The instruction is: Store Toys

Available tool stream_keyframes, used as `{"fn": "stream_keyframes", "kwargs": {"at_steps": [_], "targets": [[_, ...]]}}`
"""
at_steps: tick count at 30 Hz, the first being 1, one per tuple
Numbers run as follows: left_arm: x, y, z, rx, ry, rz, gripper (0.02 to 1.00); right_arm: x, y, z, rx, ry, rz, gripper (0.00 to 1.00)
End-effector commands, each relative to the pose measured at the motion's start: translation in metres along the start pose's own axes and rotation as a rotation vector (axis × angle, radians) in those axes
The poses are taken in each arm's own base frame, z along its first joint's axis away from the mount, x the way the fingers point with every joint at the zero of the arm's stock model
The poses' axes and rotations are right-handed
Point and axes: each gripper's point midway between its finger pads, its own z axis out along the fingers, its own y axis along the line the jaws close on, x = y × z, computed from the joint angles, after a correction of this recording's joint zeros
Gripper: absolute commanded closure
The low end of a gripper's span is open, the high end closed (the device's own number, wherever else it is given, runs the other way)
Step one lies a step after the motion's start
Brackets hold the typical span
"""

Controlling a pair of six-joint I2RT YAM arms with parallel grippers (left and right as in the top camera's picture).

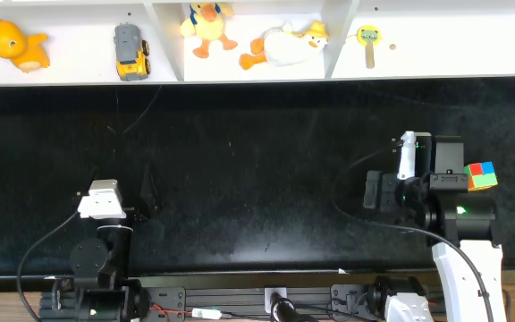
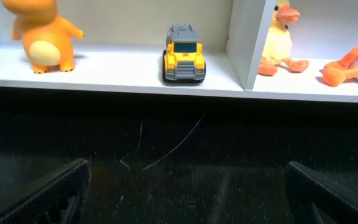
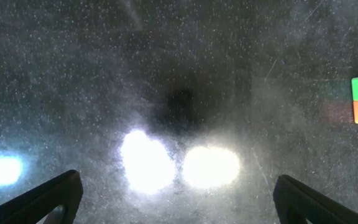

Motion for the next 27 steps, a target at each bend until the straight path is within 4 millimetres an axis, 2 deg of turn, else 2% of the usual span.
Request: {"fn": "stream_keyframes", "kwargs": {"at_steps": [1, 3, 4, 6, 15, 17, 23, 27], "targets": [[-0.001, -0.003, -0.001, 0.017, -0.008, -0.018, 0.02, -0.02, 0.01, 0.0, -0.059, -0.089, 0.002, 0.007], [-0.001, -0.003, -0.001, 0.017, -0.008, -0.018, 0.02, -0.047, 0.003, -0.003, -0.033, -0.194, 0.004, 0.005], [-0.001, -0.003, -0.001, 0.017, -0.007, -0.018, 0.023, -0.053, -0.001, -0.003, -0.016, -0.218, 0.012, 0.005], [-0.001, -0.003, -0.001, 0.017, -0.008, -0.018, 0.023, -0.054, -0.013, -0.001, 0.022, -0.214, 0.022, 0.005], [-0.001, -0.003, -0.001, 0.017, -0.007, -0.018, 0.02, -0.057, -0.09, 0.008, 0.212, -0.156, -0.353, 0.005], [-0.001, -0.003, -0.001, 0.017, -0.008, -0.018, 0.02, -0.054, -0.111, 0.011, 0.221, -0.15, -0.352, 0.003], [-0.001, -0.003, -0.001, 0.017, -0.008, -0.018, 0.02, -0.038, -0.133, 0.037, 0.047, -0.142, -0.212, 0.005], [-0.001, -0.003, -0.001, 0.017, -0.008, -0.018, 0.023, -0.023, -0.151, 0.06, 0.034, -0.061, -0.246, 0.005]]}}
